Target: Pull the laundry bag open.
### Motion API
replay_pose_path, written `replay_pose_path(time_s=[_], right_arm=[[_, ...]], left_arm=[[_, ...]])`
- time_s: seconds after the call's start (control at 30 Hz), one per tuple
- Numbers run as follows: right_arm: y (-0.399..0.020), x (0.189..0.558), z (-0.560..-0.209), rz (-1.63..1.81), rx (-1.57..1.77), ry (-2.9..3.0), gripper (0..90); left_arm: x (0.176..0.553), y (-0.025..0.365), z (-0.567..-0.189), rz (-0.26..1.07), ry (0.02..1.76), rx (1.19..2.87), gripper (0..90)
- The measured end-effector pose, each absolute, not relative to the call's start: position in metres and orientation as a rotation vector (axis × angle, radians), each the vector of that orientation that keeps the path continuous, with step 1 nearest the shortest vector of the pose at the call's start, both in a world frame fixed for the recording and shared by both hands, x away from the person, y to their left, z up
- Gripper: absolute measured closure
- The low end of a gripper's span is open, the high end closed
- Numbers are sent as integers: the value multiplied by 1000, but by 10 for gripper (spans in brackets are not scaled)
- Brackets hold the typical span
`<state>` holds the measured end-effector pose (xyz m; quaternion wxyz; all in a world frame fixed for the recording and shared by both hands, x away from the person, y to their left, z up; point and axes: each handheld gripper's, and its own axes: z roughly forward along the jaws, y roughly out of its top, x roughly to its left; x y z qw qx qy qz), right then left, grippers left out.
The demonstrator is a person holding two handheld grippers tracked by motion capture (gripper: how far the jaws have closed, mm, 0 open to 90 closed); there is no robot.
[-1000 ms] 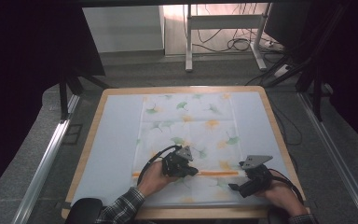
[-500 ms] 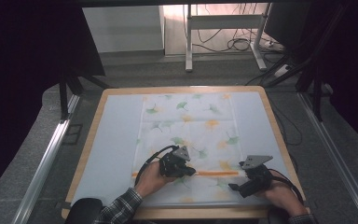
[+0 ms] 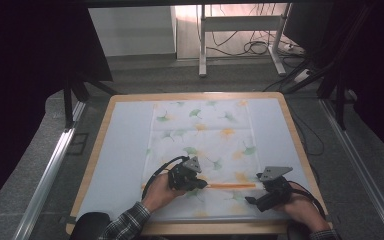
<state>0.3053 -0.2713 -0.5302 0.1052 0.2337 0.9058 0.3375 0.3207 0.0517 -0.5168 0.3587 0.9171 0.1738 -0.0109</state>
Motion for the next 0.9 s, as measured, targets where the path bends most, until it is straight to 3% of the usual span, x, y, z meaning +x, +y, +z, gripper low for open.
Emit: replay_pose_path(time_s=[0.9], right_arm=[[-271, 305, -530, 998, 691, 2668, 40]], left_arm=[[316, 71, -516, -7, 484, 2392, 900]])
